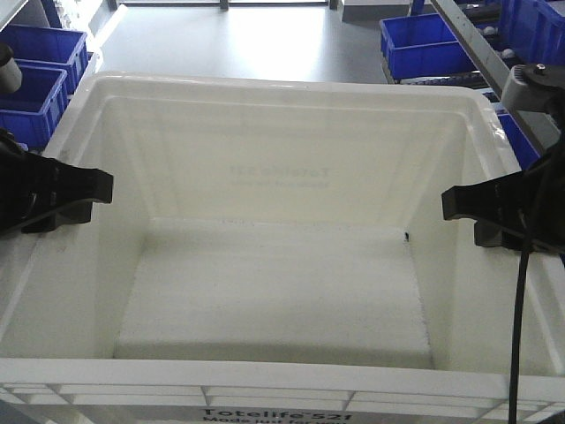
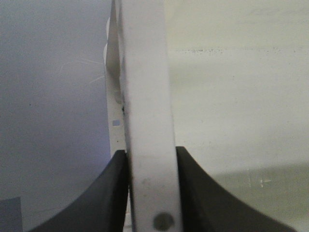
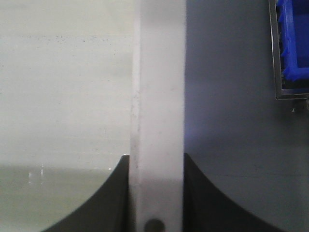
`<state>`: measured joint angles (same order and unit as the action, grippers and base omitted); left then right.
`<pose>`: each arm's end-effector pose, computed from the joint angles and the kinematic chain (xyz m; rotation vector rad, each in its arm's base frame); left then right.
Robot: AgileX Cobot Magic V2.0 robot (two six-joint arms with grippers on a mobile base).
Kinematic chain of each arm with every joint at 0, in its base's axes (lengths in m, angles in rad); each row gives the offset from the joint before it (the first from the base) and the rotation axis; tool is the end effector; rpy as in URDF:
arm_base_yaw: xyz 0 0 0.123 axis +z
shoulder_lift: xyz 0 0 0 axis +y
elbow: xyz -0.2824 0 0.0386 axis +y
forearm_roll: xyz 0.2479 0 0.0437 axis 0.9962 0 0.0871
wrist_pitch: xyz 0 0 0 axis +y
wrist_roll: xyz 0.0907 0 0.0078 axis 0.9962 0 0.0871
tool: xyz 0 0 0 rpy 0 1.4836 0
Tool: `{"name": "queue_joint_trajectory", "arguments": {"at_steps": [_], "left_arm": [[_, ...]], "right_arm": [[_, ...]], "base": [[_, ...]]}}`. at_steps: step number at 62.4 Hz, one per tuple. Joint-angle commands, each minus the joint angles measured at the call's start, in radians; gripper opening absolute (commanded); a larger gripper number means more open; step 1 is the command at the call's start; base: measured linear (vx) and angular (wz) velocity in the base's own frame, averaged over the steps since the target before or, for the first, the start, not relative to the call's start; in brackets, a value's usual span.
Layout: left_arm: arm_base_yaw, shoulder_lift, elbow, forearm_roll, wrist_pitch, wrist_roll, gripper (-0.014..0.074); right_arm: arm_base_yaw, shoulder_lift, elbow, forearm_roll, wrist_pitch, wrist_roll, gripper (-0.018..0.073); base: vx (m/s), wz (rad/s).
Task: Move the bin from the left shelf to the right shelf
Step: 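Hold the tote with both grippers while the base turns, then keep holding the tote while the base drives past the windows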
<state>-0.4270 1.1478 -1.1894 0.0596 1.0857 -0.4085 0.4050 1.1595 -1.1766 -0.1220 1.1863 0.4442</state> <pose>0.1999 -0.0857 0.3760 0.0376 2.5444 -0.2556 0.1990 0.0742 0.3654 0.0286 2.6437 0.1215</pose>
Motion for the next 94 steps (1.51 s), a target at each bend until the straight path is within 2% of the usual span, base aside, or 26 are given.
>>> {"name": "queue_joint_trajectory", "arguments": {"at_steps": [1, 94], "left_arm": [[0.003, -0.045, -0.037, 0.091, -0.035, 0.028, 0.002], [0.003, -0.045, -0.037, 0.091, -0.036, 0.028, 0.002]], "right_arm": [[-0.02, -0.029, -0.035, -0.183, -0.01, 0.013, -0.0001], [-0.02, -0.029, -0.035, -0.184, -0.011, 0.013, -0.0001]], "base": [[0.38, 0.08], [0.36, 0.02]]}}
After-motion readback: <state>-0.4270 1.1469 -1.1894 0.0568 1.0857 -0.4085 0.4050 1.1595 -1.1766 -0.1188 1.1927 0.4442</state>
